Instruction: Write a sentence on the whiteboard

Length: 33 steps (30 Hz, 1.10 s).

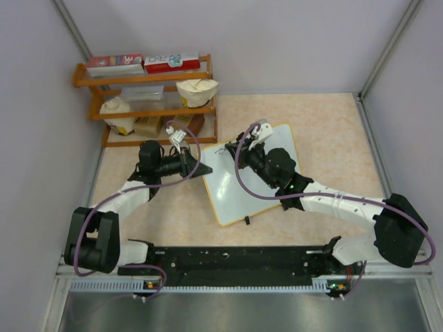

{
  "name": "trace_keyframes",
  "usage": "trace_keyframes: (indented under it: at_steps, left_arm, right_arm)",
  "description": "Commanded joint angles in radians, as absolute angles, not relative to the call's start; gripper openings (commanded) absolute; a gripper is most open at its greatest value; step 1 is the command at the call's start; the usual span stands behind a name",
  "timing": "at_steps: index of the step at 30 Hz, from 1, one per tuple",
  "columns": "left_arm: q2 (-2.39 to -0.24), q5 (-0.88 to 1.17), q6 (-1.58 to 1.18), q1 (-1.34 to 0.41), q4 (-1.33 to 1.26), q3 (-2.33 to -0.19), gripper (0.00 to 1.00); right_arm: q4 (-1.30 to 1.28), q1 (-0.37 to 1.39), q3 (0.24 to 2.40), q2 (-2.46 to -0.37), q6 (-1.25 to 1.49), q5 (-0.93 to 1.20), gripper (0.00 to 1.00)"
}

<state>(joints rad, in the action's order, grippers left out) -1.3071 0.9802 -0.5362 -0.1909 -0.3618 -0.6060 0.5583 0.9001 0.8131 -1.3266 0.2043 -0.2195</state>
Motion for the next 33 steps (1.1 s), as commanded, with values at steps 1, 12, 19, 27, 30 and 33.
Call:
trace_keyframes:
  at_steps: [1,12,19,27,30,33]
  left_arm:
    - [-1.321,0.954,-0.403,-0.196,-0.348,-0.594,0.0]
    - [-1.324,0.954,-0.4,-0.196,-0.348,-0.592,0.0]
    - [-1.327,0.954,-0.4,-0.196,-0.35,-0.592,0.0]
    - [-1.328,0.956,-0.41,-0.196,-0.364,-0.589,0.0]
    - [-1.328,0.957,-0.41,-0.196,-0.365,-0.584,0.0]
    - [-1.324,0.957,-0.41,-0.196,-0.365,-0.581,0.0]
  right_arm:
    - [0.614,0.902,0.838,-1.299,0.202,-0.239,0.0]
    - [0.617,0.902,0.868,-1.312,0.196,-0.235,0.0]
    - [0.635,0.902,0.873,-1.308,0.201,-0.213,0.0]
    - [0.62,0.902,0.865,-1.339,0.209,-0.252,0.0]
    - [0.612,0.902,0.858,-1.344,0.209,-0.259,0.0]
    - [0.595,0.902,0.851,-1.347,0.212,-0.264,0.0]
